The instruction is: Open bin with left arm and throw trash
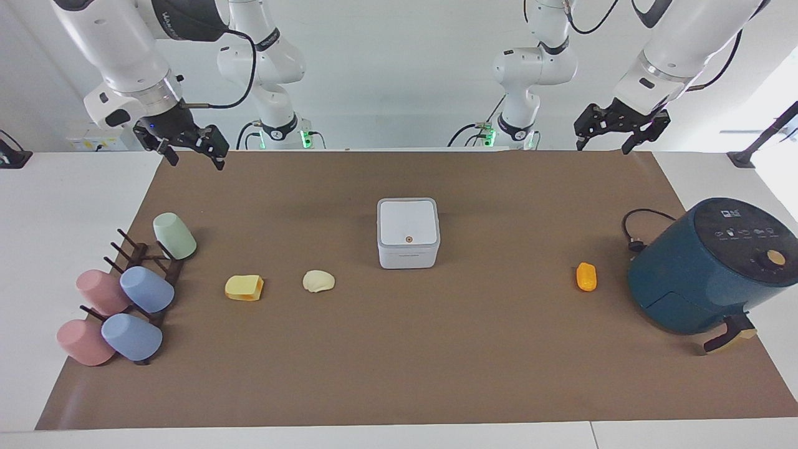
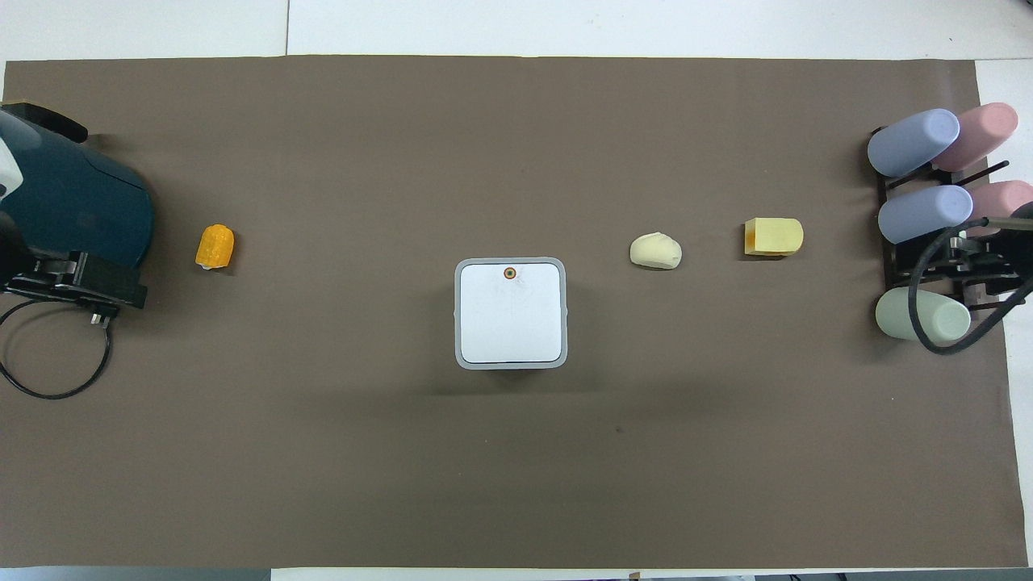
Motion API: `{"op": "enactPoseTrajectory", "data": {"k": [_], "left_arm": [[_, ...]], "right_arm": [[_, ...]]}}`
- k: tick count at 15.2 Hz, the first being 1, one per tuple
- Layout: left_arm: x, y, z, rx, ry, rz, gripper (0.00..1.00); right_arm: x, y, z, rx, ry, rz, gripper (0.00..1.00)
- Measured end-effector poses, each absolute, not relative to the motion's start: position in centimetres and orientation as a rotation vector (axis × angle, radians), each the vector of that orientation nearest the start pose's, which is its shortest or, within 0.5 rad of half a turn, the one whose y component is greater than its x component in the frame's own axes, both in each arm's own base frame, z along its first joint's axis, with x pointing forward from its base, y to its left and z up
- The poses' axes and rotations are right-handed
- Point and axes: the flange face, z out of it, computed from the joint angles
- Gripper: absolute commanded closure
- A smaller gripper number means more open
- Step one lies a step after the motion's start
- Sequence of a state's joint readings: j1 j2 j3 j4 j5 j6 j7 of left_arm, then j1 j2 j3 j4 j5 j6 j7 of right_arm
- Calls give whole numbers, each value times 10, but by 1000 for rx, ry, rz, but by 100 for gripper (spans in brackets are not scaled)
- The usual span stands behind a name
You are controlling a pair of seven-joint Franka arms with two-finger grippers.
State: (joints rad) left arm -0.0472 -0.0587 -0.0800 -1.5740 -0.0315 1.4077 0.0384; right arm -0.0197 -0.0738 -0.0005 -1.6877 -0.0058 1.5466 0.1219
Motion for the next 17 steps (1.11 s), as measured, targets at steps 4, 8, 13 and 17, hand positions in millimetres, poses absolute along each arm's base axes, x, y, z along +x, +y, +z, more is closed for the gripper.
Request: {"op": "enactPoseTrajectory", "data": {"k": [4,8,13,17], "left_arm": [[514,-71,642,-3148,267,169,0],[520,-69,647,-3155,259,74,0],[520,-71,647,-3158,222,67,0],[515,-97,644,-3157,145,81,100]], "right_arm": [[530,-11,609,-3141,223,66,0],[530,-11,609,-3141,223,65,0],[529,-11,609,-3141,223,69,0],[526,-10,606,-3141,221,111,0]]}}
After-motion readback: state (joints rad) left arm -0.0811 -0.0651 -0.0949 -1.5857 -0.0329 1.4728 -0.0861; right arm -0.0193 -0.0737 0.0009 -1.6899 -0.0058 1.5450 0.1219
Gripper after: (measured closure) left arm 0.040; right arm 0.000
